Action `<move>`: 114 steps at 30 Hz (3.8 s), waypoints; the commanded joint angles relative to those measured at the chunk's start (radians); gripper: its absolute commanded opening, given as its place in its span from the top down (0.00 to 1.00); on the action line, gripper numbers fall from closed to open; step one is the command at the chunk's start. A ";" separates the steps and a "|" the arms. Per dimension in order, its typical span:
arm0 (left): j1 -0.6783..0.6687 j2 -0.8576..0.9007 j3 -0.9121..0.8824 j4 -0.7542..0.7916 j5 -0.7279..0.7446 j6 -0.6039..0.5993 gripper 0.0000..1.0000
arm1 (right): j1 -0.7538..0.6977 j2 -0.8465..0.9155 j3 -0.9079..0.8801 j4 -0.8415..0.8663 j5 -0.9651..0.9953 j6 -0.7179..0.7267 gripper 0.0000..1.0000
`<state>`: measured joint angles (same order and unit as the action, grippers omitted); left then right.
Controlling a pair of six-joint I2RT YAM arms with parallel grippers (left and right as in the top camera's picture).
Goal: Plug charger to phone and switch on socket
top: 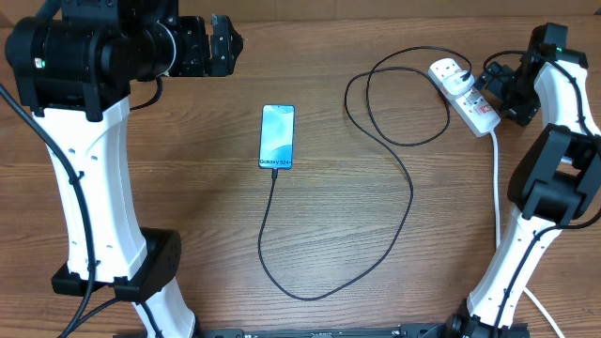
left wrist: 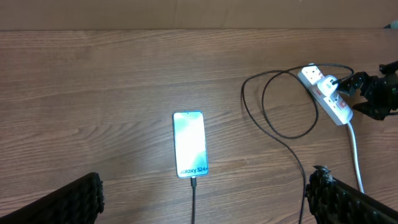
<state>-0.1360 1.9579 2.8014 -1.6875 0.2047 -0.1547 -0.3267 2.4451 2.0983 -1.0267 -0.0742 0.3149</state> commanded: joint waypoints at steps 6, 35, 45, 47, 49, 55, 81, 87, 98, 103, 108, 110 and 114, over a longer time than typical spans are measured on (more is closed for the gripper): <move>-0.002 0.005 -0.003 -0.002 -0.005 0.001 0.00 | 0.053 0.021 -0.018 -0.034 -0.016 -0.028 0.00; -0.002 0.005 -0.003 -0.002 -0.005 0.001 0.00 | -0.011 -0.386 0.032 -0.200 -0.024 0.008 0.00; -0.002 0.005 -0.003 -0.002 -0.005 0.001 0.00 | 0.030 -0.761 0.029 -0.417 -0.024 0.007 0.00; -0.002 0.005 -0.003 -0.002 -0.005 0.001 0.00 | 0.053 -0.819 0.028 -0.463 -0.024 0.007 0.00; -0.002 0.005 -0.003 -0.002 -0.005 0.001 0.00 | 0.084 -0.866 0.028 -0.501 -0.024 0.007 0.00; -0.002 0.005 -0.003 -0.002 -0.005 0.001 0.00 | 0.207 -0.974 -0.003 -0.570 0.083 0.009 0.00; -0.002 0.005 -0.003 -0.002 -0.005 0.000 0.00 | 0.294 -1.601 -0.723 -0.493 0.070 0.022 0.00; -0.002 0.005 -0.003 -0.002 -0.005 0.000 0.00 | 0.294 -1.601 -0.723 -0.494 0.070 0.022 0.00; -0.002 0.005 -0.003 -0.002 -0.005 0.001 0.00 | 0.294 -1.601 -0.723 -0.494 0.073 0.022 0.00; -0.002 0.005 -0.003 -0.002 -0.005 0.000 0.00 | 0.294 -1.605 -0.738 -0.484 0.073 0.022 0.00; -0.002 0.005 -0.003 -0.002 -0.005 0.000 0.00 | 0.302 -1.665 -0.834 -0.362 0.053 -0.007 0.00; -0.002 0.005 -0.003 -0.002 -0.005 0.000 0.00 | 0.319 -1.709 -0.903 -0.285 0.028 -0.042 0.00; -0.002 0.005 -0.003 -0.002 -0.005 0.001 0.00 | 0.370 -1.837 -1.086 -0.085 0.020 -0.080 0.00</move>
<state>-0.1360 1.9579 2.8010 -1.6882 0.2047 -0.1547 0.0093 0.6945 1.1107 -1.1835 -0.0303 0.2844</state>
